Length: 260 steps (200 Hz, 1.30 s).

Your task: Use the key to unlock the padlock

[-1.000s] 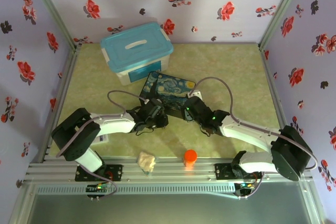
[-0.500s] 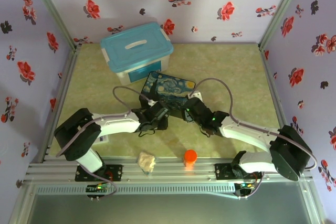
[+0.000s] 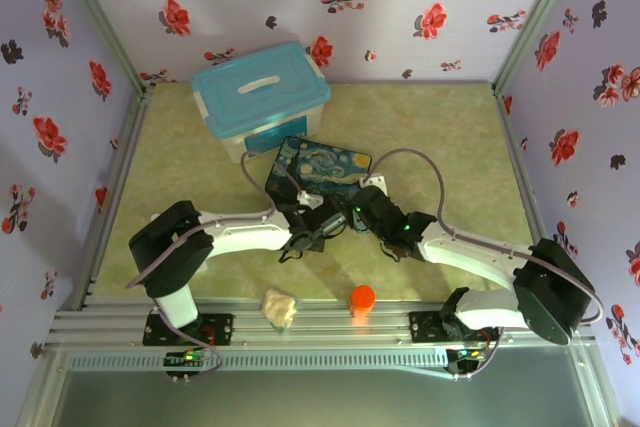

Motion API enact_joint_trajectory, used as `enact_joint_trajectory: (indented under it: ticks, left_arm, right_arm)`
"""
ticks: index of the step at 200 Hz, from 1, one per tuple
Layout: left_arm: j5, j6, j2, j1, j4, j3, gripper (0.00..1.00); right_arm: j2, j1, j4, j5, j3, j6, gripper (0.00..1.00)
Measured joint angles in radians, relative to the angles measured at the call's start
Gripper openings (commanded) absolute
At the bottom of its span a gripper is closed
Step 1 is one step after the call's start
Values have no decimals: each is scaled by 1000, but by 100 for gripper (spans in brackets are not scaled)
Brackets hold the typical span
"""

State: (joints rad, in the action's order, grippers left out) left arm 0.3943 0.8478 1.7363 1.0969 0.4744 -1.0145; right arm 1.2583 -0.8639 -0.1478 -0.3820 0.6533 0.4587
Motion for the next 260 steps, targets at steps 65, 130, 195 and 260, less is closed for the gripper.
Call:
enact_joint_trajectory:
  ticks: [65, 130, 195, 260]
  left_arm:
    - [22, -2, 0, 32, 23, -21, 25]
    - [25, 3, 18, 33, 35, -41, 31]
    - [-85, -69, -201, -23, -227, 182, 48]
    - [-197, -92, -153, -60, -399, 233, 48]
  right_arm:
    - [-4, 0, 17, -3, -13, 25, 54]
    - [-12, 0, 22, -4, -21, 26, 54]
    - [-105, 16, 26, 4, -106, 24, 55]
    - [-126, 29, 23, 20, -119, 24, 54]
